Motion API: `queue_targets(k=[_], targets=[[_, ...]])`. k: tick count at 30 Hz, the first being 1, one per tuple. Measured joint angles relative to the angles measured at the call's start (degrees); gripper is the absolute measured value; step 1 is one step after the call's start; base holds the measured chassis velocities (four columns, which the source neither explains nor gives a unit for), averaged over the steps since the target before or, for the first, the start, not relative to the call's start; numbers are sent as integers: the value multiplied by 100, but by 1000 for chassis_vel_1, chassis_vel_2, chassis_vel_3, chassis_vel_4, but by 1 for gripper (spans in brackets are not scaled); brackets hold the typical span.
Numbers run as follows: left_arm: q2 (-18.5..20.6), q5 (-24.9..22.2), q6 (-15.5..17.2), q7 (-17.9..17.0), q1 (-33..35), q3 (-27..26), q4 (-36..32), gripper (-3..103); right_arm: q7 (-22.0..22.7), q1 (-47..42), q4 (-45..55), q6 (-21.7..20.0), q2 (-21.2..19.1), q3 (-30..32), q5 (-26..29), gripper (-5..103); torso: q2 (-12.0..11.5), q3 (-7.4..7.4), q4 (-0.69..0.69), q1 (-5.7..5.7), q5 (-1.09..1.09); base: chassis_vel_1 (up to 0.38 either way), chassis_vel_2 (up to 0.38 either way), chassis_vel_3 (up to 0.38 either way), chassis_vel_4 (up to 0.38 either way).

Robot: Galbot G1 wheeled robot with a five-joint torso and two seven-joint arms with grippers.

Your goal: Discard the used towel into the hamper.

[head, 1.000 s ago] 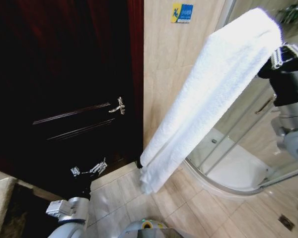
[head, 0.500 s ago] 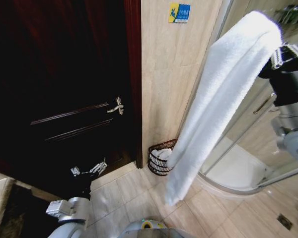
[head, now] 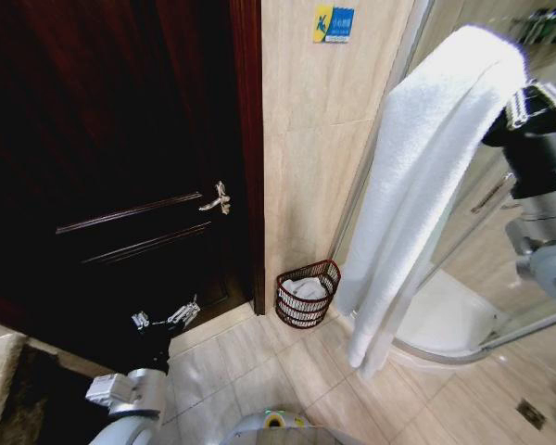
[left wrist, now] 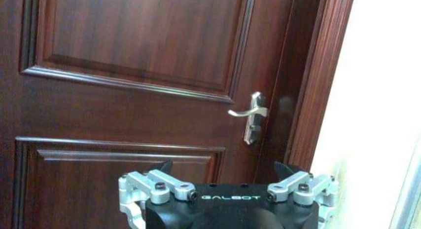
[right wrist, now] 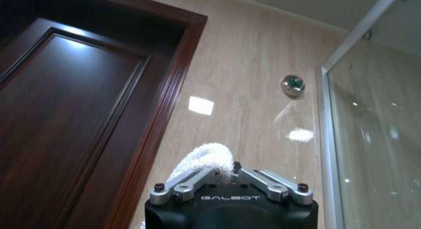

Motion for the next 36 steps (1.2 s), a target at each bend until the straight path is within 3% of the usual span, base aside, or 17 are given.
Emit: queue_targets(k=[13,16,18,21,24,25,27,32,36], targets=[[0,0,0,0,0,0,0,100,-8,44,-68,-13,-49,7,14,2,0,0,0,0,5,0,0,0,0],[-1,0,0,2,0,1,0,100,-23,280,-505,-109,-360,82,102,2,0,0,2,0,-5,0,0,0,0],[1,0,0,-1,0,-3,-1,100,-28,347,-616,-125,-439,83,151,2,0,0,0,-1,7,0,0,0,0],[0,0,0,0,0,-1,-1,100,-32,516,-877,-181,-632,118,265,2,-1,1,1,0,4,0,0,0,0],[-1,0,0,0,0,0,-1,100,-39,963,-1554,-301,-1135,233,583,2,-1,0,0,0,-4,0,0,0,0],[3,0,0,-1,0,-3,-2,100,-57,1061,-1697,-283,-1280,222,706,2,0,0,-1,0,6,0,0,0,0],[0,0,1,2,0,1,-1,100,-80,1128,-1770,-250,-1400,204,819,2,0,0,-1,0,-2,0,0,0,0],[0,0,0,0,0,0,-1,100,-91,1122,-1626,-230,-1511,139,1199,2,-1,0,0,0,5,0,0,0,0],[0,0,0,0,0,0,-1,100,22,1066,-1237,-316,-1568,107,1598,2,0,0,0,0,-1,0,0,0,0]])
